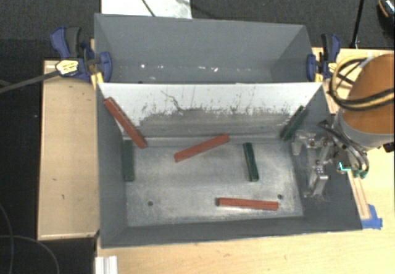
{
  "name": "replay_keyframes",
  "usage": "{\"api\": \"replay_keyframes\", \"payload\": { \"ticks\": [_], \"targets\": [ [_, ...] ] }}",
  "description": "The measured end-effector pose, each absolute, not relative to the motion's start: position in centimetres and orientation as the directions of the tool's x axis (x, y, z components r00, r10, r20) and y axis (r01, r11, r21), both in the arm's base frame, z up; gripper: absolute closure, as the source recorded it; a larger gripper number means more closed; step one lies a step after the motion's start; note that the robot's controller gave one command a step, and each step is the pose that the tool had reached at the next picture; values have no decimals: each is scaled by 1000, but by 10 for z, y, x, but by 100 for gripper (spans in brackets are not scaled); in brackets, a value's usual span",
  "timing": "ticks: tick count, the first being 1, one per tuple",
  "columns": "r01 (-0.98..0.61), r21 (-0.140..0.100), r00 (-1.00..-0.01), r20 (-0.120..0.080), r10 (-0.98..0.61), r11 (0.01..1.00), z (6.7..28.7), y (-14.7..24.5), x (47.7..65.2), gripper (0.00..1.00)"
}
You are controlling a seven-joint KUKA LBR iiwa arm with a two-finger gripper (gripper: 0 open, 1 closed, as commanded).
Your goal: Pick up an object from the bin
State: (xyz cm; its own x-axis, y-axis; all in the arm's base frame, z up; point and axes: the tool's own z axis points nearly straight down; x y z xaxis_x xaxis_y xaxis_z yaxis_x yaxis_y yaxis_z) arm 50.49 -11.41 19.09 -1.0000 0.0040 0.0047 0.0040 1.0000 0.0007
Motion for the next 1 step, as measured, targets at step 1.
{"api": "replay_keyframes", "payload": {
  "ticks": [1],
  "targets": [
    [-127,2,-992,3,-127,992,69,-44,518,0]
  ]
}}
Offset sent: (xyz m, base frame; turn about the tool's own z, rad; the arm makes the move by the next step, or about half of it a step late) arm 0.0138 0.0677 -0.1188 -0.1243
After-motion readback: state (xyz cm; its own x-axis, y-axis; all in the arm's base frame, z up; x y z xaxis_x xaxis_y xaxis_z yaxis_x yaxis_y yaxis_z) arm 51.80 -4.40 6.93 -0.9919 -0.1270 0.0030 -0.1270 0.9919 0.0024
